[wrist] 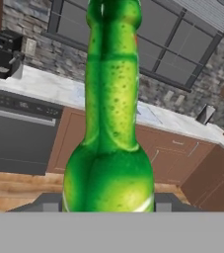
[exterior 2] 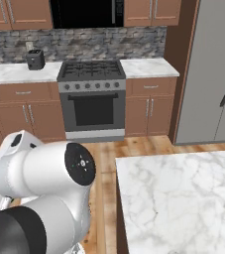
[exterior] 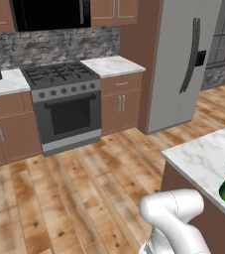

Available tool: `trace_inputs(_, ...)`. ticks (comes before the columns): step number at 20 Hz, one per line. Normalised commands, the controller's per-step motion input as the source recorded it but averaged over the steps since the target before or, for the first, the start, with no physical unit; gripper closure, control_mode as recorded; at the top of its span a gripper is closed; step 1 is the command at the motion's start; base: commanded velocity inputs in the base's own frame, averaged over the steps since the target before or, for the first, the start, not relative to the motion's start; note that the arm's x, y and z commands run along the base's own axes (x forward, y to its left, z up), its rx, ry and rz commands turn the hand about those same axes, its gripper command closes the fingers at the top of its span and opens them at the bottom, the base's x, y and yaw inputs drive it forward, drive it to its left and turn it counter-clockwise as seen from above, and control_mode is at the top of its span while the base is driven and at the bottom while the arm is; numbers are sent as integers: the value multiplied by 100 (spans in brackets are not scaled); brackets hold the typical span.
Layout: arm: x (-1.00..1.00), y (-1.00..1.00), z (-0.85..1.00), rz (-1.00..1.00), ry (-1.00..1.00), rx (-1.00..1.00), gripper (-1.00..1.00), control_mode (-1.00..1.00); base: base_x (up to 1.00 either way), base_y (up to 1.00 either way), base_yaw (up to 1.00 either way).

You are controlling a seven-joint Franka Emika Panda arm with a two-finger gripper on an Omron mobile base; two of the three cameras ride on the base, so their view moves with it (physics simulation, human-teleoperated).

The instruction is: Pick the boxed drink, beer from the counter and place them in the open cabinet.

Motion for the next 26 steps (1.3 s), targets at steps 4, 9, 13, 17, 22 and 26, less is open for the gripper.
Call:
trace_inputs(4,0,0,0,0,0,0,100,100,0,0,0)
trace_inputs(9,0,0,0,0,0,0,100,100,-14,-5,0)
trace_inputs(13,0,0,0,0,0,0,100,100,-51,-3,0)
trace_inputs(17,0,0,0,0,0,0,100,100,-80,-11,0)
trace_inputs(22,0,0,0,0,0,0,100,100,-95,-18,0)
trace_inputs(26,0,0,0,0,0,0,100,100,-97,-3,0)
